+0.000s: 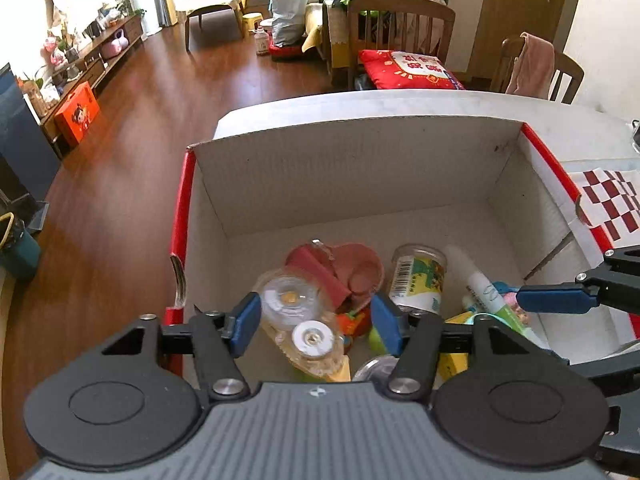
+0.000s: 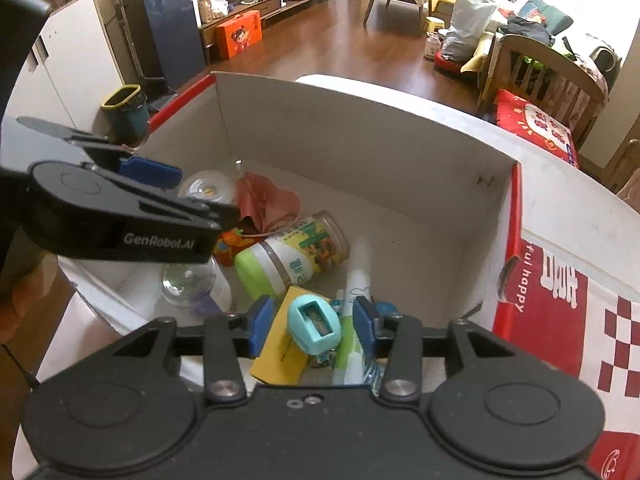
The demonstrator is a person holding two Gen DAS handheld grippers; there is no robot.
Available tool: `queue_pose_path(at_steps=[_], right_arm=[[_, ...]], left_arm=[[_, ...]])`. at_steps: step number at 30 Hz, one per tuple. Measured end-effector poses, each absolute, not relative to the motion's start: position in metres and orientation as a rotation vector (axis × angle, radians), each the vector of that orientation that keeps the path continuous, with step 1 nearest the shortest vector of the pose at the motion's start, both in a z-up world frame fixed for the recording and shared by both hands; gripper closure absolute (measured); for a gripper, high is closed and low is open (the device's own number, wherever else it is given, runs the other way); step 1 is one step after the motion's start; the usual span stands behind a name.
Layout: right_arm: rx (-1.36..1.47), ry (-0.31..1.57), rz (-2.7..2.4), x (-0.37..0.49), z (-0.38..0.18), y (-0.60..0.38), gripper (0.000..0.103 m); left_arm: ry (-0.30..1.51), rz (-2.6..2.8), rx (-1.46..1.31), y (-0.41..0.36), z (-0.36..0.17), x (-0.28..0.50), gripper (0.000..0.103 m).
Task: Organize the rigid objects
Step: 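Lower into the box and release the tape with the left tool while the right tool releases the sharpener, then raise both open tools out of the red box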
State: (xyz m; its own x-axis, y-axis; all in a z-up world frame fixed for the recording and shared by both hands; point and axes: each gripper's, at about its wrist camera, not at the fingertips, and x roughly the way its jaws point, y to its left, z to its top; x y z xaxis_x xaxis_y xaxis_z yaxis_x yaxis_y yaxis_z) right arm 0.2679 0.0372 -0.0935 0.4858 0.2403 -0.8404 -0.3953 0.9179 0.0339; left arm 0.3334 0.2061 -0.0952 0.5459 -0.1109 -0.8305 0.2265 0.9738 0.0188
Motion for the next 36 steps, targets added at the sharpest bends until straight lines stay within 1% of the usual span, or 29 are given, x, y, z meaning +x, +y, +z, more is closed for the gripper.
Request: queue_pose_path(at_steps=[6,7,8,10,11,13,15,20,21,22,23,27,30,31,32,33,36], right_arm=[[-0.142,0.953,0.398,0.257,-0.078,0.029,0.053],[-0.137,0.941,0.4,0.254,-0.074,0.027,0.052],[-0.129,0.931,0.403,0.251,-0.07,0.025,0.051],[-0.114,0.911,0.411,0.245,-0.064,0.021,0.046],[-0.11,0.901,0.415,0.242,-0.061,0.02,0.044],[-0.11,0.874,0.428,0.234,-0.053,0.019,0.038],[-0.11,0.848,0.432,0.226,-0.045,0.016,0.036],[-0.074,0.788,0.443,0.208,-0.023,0.004,0.027],[-0.07,0.775,0.444,0.205,-0.02,0.002,0.023],[-0.064,0.76,0.445,0.201,-0.016,-0.001,0.021],[-0.059,0.75,0.446,0.198,-0.012,-0.003,0.02],[-0.034,0.714,0.458,0.185,0.0,-0.013,0.013],[-0.02,0.677,0.466,0.175,0.007,-0.02,0.005],[-0.014,0.665,0.47,0.172,0.009,-0.022,0.004],[-0.004,0.655,0.477,0.169,0.011,-0.023,0.003],[0.006,0.646,0.477,0.166,0.013,-0.025,0.001],[0.027,0.621,0.468,0.159,0.018,-0.03,0.0]], left_arm=[[0.922,-0.215,0.101,0.206,-0.081,0.314,0.038],[0.91,-0.216,0.095,0.207,-0.077,0.31,0.037],[0.898,-0.216,0.088,0.207,-0.073,0.307,0.033],[0.87,-0.218,0.072,0.209,-0.065,0.298,0.028],[0.857,-0.216,0.064,0.21,-0.061,0.293,0.028],[0.841,-0.21,0.05,0.211,-0.054,0.284,0.028],[0.828,-0.209,0.039,0.211,-0.047,0.276,0.028],[0.783,-0.216,0.015,0.213,-0.03,0.257,0.028],[0.773,-0.218,0.011,0.213,-0.027,0.253,0.026],[0.764,-0.219,0.007,0.213,-0.025,0.248,0.022],[0.753,-0.218,0.0,0.214,-0.022,0.244,0.02],[0.728,-0.225,-0.023,0.216,-0.011,0.226,0.02],[0.711,-0.217,-0.034,0.216,-0.005,0.215,0.02],[0.705,-0.212,-0.043,0.216,-0.003,0.212,0.018],[0.701,-0.208,-0.052,0.217,-0.002,0.208,0.015],[0.698,-0.204,-0.062,0.217,0.0,0.205,0.014],[0.691,-0.208,-0.099,0.218,0.004,0.196,0.012]])
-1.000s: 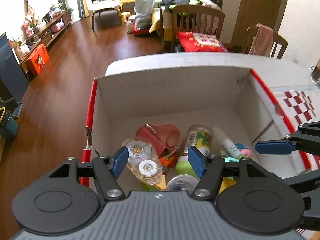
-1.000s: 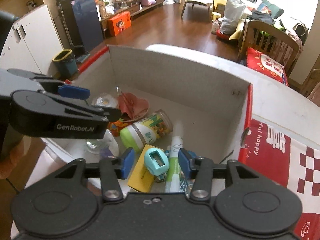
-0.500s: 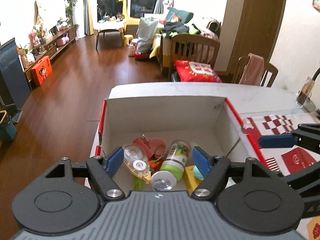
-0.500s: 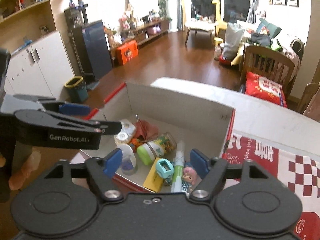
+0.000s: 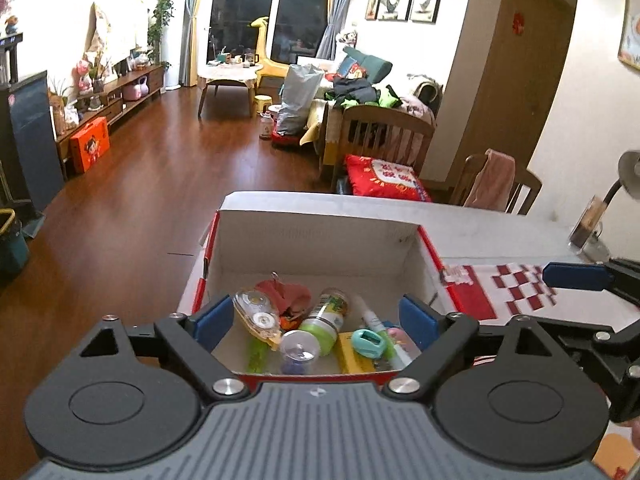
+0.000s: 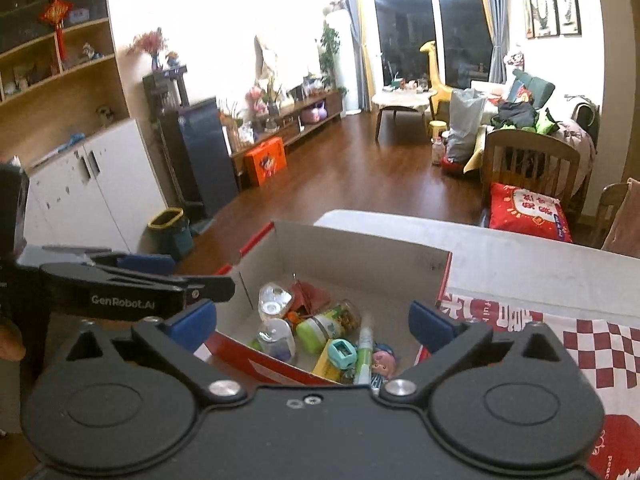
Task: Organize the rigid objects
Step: 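Raise both open tools out of the red box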
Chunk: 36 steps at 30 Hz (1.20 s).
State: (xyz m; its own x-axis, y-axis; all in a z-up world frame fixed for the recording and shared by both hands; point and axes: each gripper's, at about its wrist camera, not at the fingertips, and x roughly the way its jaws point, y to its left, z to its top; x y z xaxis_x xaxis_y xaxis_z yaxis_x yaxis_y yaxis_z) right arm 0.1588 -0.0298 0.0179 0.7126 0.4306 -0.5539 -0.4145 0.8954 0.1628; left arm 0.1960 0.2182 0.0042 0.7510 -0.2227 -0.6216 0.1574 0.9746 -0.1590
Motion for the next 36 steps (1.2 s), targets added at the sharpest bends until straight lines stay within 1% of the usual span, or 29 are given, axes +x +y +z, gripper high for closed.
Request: queue_pose_path(at_steps=[5,7,17,36], right_arm=[[0.045,0.584,0.434,0.149,0.022,-0.036,0.0],[0.05,0.575,0.425,0.146,0.022,-0.038,0.0],[0.056,0.552,0.386,0.128,0.019,-0.045,0.0],[0.077,0.581,0.35,0.11,0.01,-0.053,0.0]], left_arm=[[0.671,-0.21,-0.118,0.217,0.012,0.186,0.002],[0.67,-0.216,-0.126,0.214,0.013,0.183,0.0],[0.668,-0.193,-0.09,0.199,0.015,0.168,0.0],[0.682,-0.18,-0.032,0.19,0.012,0.145,0.0]])
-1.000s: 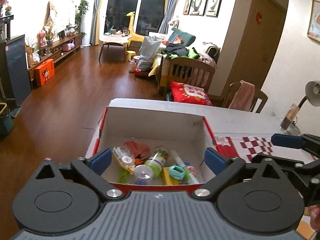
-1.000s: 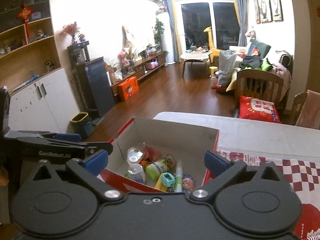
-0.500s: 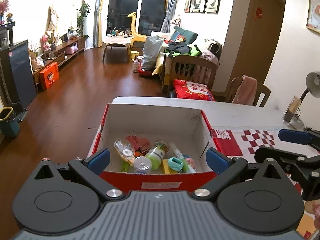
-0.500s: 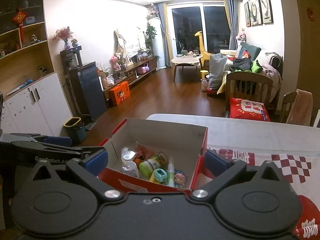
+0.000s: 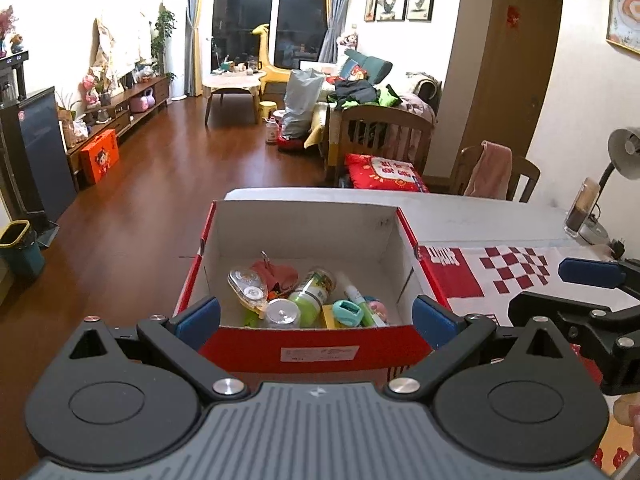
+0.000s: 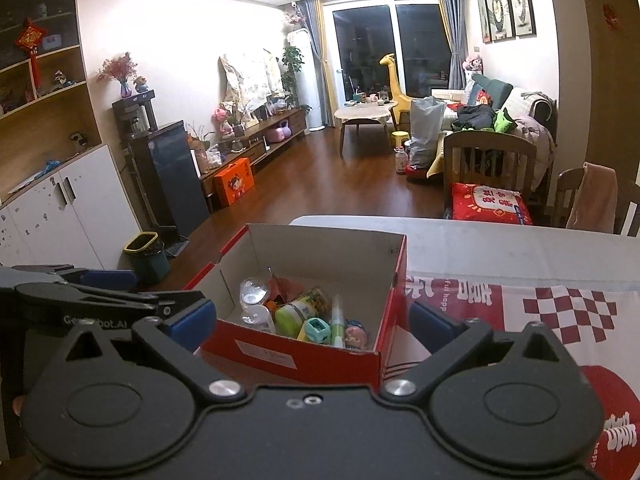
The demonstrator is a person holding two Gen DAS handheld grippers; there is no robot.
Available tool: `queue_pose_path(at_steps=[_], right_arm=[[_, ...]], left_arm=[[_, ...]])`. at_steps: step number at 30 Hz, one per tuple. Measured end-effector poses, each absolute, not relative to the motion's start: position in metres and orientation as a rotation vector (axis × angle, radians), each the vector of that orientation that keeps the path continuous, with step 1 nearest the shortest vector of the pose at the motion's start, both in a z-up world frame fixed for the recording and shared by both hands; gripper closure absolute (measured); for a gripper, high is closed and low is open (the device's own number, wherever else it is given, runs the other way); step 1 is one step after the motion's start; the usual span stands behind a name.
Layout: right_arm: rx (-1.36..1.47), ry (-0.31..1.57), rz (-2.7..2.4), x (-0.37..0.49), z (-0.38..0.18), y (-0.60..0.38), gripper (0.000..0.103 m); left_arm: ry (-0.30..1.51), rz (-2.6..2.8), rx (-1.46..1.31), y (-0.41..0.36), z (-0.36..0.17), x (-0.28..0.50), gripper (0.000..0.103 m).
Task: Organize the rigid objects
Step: 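Raise both open tools out of the red box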
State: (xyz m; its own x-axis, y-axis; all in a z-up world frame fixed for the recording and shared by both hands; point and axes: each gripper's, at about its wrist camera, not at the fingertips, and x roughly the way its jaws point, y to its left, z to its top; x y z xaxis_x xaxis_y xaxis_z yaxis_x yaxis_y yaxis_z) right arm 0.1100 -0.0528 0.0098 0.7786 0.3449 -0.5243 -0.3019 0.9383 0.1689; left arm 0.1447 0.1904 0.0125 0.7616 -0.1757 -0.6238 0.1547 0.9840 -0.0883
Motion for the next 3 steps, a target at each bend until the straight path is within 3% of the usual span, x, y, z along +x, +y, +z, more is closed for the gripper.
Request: queue_pose_path(at_steps=[3], right_arm=[[0.077,0.587,0.345,0.1079,0.0087,-0.0538,0.0]], left_arm=[[0.691,-0.187,-0.041,0.1901,0.0111,0.144,0.0]])
